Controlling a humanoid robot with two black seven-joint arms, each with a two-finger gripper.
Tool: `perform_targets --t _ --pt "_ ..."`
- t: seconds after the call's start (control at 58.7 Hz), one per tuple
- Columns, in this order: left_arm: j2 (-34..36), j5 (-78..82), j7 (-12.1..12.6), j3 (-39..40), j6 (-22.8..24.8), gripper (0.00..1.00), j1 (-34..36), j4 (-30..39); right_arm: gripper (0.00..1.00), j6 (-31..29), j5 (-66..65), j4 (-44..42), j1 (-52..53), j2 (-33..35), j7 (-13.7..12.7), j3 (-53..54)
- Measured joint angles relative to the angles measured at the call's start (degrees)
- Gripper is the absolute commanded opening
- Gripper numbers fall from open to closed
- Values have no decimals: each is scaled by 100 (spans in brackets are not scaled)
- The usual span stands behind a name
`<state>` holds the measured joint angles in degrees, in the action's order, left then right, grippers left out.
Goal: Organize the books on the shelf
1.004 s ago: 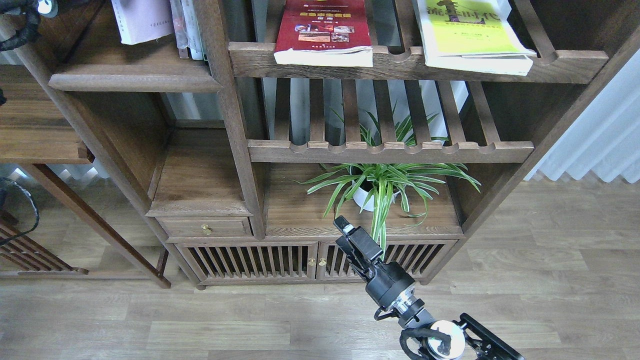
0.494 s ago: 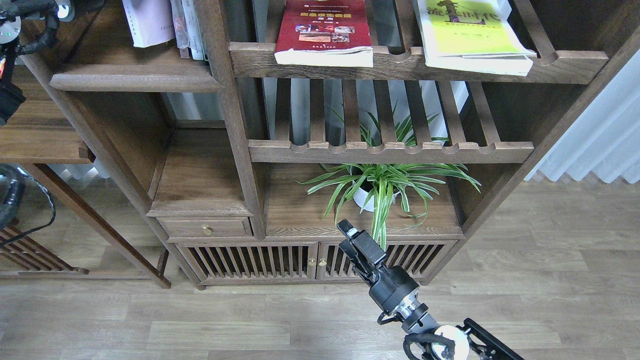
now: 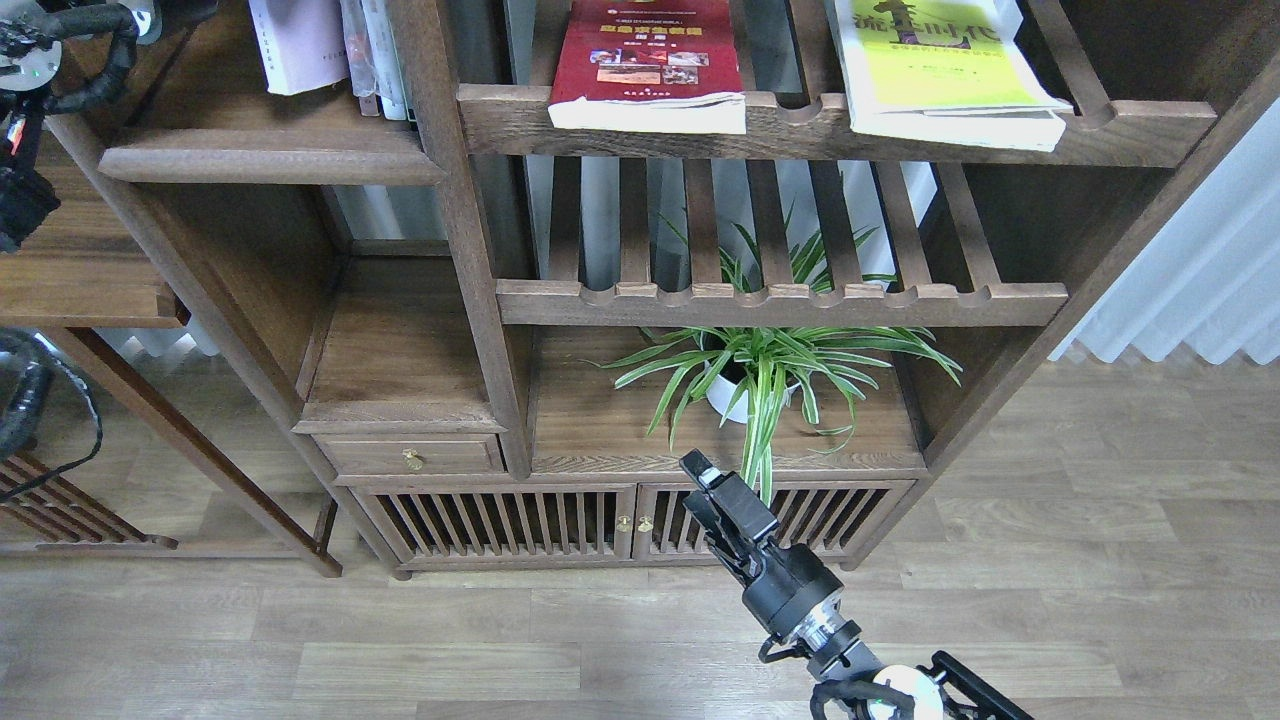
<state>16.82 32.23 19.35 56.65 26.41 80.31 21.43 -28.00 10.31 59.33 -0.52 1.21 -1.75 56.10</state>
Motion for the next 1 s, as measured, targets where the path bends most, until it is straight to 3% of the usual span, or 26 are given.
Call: perform_targets --t 0.46,0.494,0.562,0.596,0.732,1.004 --pt "146 30 -247 -615 162 8 -74 84 98 0 118 62 -62 2 9 146" --pt "163 31 -254 -622 162 13 -86 86 98 0 119 62 -62 1 9 147" --pt "170 25 -285 -620 162 37 -109 88 98 0 120 62 -62 0 8 147" --pt "169 14 -304 -614 162 44 -118 91 98 0 120 62 -62 0 8 149" --pt "159 -35 -346 -574 162 52 -144 123 98 0 120 62 -44 4 -1 199" --pt "238 -392 -304 -443 157 54 -295 603 98 0 121 62 -10 10 -9 266"
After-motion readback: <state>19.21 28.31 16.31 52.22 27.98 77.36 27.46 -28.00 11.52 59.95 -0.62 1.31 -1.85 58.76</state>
